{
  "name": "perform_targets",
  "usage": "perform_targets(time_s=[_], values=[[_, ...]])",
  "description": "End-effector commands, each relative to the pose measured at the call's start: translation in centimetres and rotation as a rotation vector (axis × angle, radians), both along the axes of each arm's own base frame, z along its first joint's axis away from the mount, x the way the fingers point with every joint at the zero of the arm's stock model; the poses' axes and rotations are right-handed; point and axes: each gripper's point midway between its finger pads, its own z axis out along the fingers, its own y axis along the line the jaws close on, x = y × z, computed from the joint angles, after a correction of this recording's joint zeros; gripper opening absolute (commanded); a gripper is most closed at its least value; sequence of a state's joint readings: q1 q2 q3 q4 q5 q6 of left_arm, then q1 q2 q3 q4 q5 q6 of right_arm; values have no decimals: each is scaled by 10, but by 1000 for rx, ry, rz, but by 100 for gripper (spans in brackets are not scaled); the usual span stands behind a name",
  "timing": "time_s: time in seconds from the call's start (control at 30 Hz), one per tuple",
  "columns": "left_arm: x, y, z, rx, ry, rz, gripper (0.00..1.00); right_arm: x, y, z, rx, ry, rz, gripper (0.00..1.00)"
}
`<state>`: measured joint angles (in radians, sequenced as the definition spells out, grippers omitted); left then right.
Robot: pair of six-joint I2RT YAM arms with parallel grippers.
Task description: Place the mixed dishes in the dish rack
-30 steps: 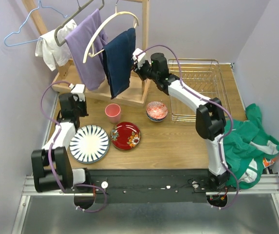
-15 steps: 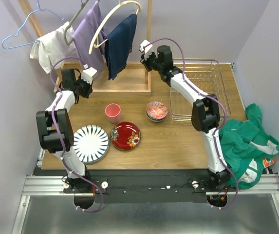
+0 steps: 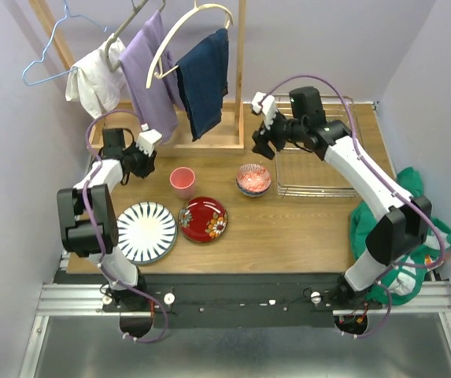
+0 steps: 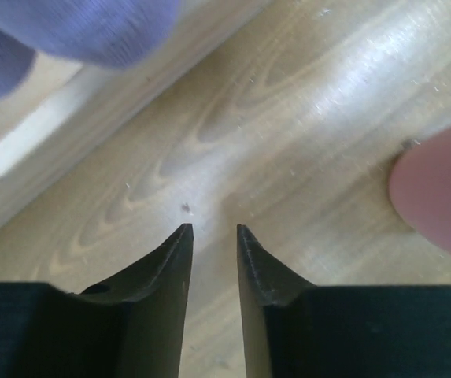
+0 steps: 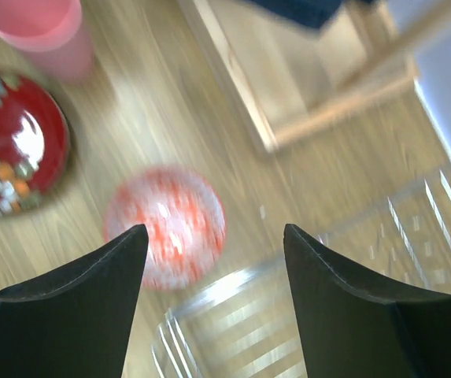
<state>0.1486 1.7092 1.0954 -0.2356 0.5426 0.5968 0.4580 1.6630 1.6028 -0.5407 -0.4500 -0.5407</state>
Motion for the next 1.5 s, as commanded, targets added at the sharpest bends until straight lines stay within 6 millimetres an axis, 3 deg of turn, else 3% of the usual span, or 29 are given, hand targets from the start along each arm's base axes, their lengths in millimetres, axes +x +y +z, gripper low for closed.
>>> perform_targets(time_s=[0.0, 0.07, 0.2, 0.37, 0.5, 0.6, 0.7, 0.73, 0.83, 0.9, 0.93, 0.97, 1.0, 1.03, 1.07, 1.1, 1.13, 1.2, 1.23, 1.3, 1.33, 1.4, 1.47], values=[[-19, 2, 12, 4, -16, 32, 41, -28, -72, -60, -245, 195, -67, 77], [-27, 4, 15, 12, -12, 53, 42, -40, -88, -66, -318, 205, -28, 79], [-42, 10, 19, 7, 17, 96, 46, -91, -119, -84, -454, 317, 65, 80], [-53, 5, 38, -6, -35, 88, 47, -117, -138, -98, -525, 341, 91, 81], [-60, 3, 46, -15, -56, 91, 47, -114, -144, -117, -557, 346, 57, 80], [-66, 2, 59, -13, -95, 104, 46, -108, -141, -119, -543, 331, 49, 80], [-79, -3, 89, -9, -175, 77, 46, -95, -128, -104, -466, 275, 21, 80], [-86, -9, 110, -15, -237, 57, 46, -94, -125, -100, -443, 261, 17, 80], [-113, -48, 162, -129, -361, -113, 48, -92, -123, -103, -431, 269, 4, 80], [-132, -91, 186, -206, -381, -261, 42, -90, -127, -112, -457, 283, -9, 80], [-136, -106, 188, -219, -361, -301, 21, -89, -128, -114, -461, 284, -13, 80], [-144, -122, 184, -236, -310, -345, 12, -89, -129, -119, -470, 291, -16, 80], [-146, -135, 191, -260, -291, -372, 6, -83, -129, -120, -461, 274, -30, 79], [-152, -160, 181, -287, -223, -443, 2, -82, -128, -120, -457, 274, -41, 80], [-155, -170, 176, -300, -190, -465, 2, -80, -129, -120, -443, 279, -49, 80], [-154, -181, 175, -315, -177, -485, 4, -76, -128, -116, -417, 278, -76, 80], [-152, -191, 165, -329, -125, -492, 28, -74, -128, -113, -401, 280, -92, 80], [-155, -216, 166, -339, -107, -538, 47, -70, -132, -107, -358, 274, -149, 80], [-139, -218, 155, -312, -83, -464, 55, -68, -134, -106, -347, 270, -165, 81], [-128, -236, 165, -382, -17, -382, 61, -65, -135, -105, -327, 271, -217, 81], [-119, -244, 151, -388, 53, -345, 61, -59, -135, -101, -305, 251, -240, 81], [-104, -255, 160, -418, 95, -222, 67, -55, -132, -93, -262, 237, -274, 82], [-85, -257, 152, -397, 93, -121, 67, -54, -132, -86, -243, 217, -284, 82]])
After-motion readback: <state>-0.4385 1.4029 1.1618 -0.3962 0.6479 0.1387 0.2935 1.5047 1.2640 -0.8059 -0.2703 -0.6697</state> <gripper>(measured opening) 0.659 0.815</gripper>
